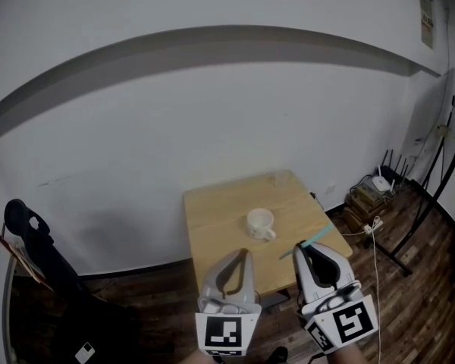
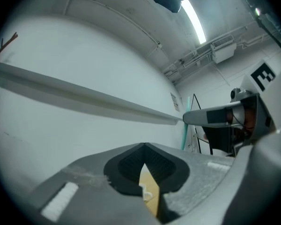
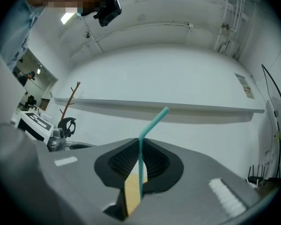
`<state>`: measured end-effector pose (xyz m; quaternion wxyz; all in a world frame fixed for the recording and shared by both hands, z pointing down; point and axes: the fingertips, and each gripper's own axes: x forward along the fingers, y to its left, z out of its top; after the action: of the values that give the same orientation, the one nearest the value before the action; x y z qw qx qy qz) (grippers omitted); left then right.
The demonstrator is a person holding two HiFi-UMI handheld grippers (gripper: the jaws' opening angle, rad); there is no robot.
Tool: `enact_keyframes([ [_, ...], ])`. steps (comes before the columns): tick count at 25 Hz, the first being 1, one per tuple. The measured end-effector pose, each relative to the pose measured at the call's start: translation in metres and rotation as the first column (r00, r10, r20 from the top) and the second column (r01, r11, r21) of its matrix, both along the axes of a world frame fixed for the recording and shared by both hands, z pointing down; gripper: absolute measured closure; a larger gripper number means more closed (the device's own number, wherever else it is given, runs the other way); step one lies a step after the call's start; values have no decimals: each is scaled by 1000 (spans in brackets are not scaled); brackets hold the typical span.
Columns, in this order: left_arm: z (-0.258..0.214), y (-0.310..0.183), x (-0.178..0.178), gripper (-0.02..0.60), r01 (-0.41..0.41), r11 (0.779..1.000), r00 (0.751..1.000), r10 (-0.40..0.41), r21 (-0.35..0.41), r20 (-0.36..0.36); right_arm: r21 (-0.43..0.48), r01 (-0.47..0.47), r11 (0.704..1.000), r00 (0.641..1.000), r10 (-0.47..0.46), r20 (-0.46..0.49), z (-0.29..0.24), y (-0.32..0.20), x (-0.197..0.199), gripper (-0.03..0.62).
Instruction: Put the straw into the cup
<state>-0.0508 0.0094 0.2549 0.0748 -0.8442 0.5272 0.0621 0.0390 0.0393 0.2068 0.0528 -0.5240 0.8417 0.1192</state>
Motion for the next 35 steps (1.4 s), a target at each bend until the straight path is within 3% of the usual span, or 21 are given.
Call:
enact_keyframes([
  [7, 21, -41, 17, 563, 35, 999, 999, -35, -41, 21, -37, 33, 999, 999, -33, 8, 20, -46, 15, 563],
  [14, 38, -116, 37, 563, 89, 994, 994, -84, -68, 69, -71, 112, 991, 993, -109, 43, 34, -126, 34, 563],
  [22, 12, -171, 49, 563, 175, 985, 982, -173, -15, 81, -46, 223, 974, 974, -221, 40, 19, -181, 38, 563],
  [30, 8, -199, 38, 563, 231, 973, 969, -232, 20, 87, -9, 283, 959, 959, -283, 18, 9, -211, 28, 563],
  [35, -1, -214, 35, 563, 232, 972, 972, -233, 25, 37, -1, 287, 958, 958, -287, 0, 4, -224, 22, 563],
])
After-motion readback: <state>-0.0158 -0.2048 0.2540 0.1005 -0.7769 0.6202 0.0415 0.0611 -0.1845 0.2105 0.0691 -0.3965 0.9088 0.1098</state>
